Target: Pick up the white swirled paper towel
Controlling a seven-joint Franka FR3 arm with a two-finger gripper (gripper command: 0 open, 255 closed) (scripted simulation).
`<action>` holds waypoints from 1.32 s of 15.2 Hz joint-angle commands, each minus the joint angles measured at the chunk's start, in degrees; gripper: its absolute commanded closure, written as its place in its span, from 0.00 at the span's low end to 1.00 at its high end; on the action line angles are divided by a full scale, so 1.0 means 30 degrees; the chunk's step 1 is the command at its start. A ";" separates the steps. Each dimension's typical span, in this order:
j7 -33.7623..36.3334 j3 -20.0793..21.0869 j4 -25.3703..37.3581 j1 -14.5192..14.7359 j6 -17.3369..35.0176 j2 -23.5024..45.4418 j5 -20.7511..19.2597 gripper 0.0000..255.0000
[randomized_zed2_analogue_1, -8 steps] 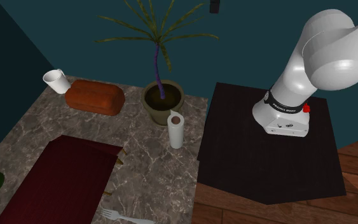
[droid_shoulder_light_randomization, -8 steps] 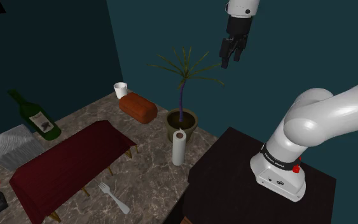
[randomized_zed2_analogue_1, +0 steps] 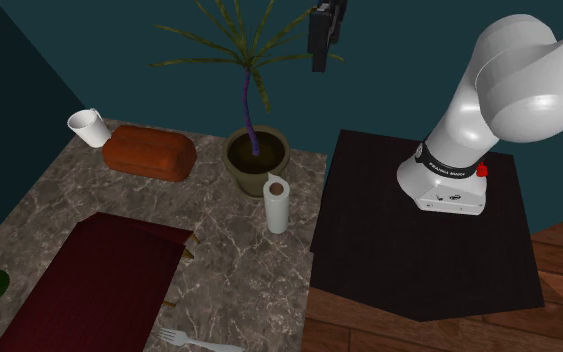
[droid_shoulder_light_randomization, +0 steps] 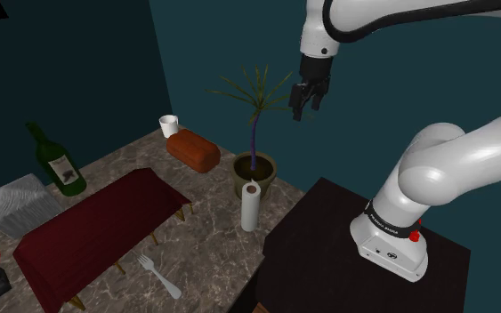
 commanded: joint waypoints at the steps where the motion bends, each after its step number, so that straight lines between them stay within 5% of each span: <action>1: 0.0779 0.0583 -0.0523 0.0265 0.1238 0.0614 0.0513 0.00; 13: 0.4941 0.4010 -0.2220 0.1631 0.9566 0.6697 0.2879 0.00; 20: 0.8029 0.5842 -0.1099 0.1851 1.4337 1.2238 0.2371 0.00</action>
